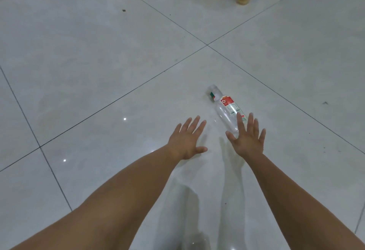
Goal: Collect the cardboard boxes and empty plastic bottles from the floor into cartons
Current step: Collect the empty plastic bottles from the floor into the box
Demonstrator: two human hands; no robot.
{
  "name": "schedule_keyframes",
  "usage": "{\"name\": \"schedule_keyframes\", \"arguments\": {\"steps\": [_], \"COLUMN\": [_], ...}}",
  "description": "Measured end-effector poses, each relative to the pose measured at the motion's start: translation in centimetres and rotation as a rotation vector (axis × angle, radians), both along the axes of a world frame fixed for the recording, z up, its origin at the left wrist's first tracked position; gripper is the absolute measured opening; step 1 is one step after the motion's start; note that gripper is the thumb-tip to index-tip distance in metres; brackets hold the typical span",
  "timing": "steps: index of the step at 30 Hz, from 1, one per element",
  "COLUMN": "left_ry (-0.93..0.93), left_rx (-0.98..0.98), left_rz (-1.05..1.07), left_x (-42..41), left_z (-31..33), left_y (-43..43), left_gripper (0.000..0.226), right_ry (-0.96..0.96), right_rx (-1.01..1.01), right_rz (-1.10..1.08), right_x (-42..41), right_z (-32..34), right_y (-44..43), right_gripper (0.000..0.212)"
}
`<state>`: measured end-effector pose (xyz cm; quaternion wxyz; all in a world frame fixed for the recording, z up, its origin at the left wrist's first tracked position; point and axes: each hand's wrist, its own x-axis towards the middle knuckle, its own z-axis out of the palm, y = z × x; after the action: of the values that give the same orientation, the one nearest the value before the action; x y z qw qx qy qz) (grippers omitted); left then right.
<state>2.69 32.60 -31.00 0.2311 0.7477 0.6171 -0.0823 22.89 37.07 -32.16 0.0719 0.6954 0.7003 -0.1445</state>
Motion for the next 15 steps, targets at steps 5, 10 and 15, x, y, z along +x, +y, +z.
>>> {"name": "schedule_keyframes", "arguments": {"steps": [5, 10, 15], "left_ry": [0.021, 0.035, 0.043], "left_rx": [-0.015, -0.02, -0.015], "left_rz": [-0.028, -0.027, -0.028], "left_x": [0.1, -0.5, -0.7], "left_z": [-0.6, -0.8, -0.7], "left_y": [-0.1, -0.5, -1.0], "left_gripper": [0.083, 0.083, 0.083], "right_ry": [-0.012, -0.026, -0.041], "right_rx": [-0.077, -0.1, -0.108], "right_rz": [0.06, 0.085, 0.091], "right_x": [-0.4, -0.3, 1.0], "right_z": [-0.2, -0.2, 0.1], "right_y": [1.0, 0.9, -0.1], "right_gripper": [0.07, 0.071, 0.068]}}
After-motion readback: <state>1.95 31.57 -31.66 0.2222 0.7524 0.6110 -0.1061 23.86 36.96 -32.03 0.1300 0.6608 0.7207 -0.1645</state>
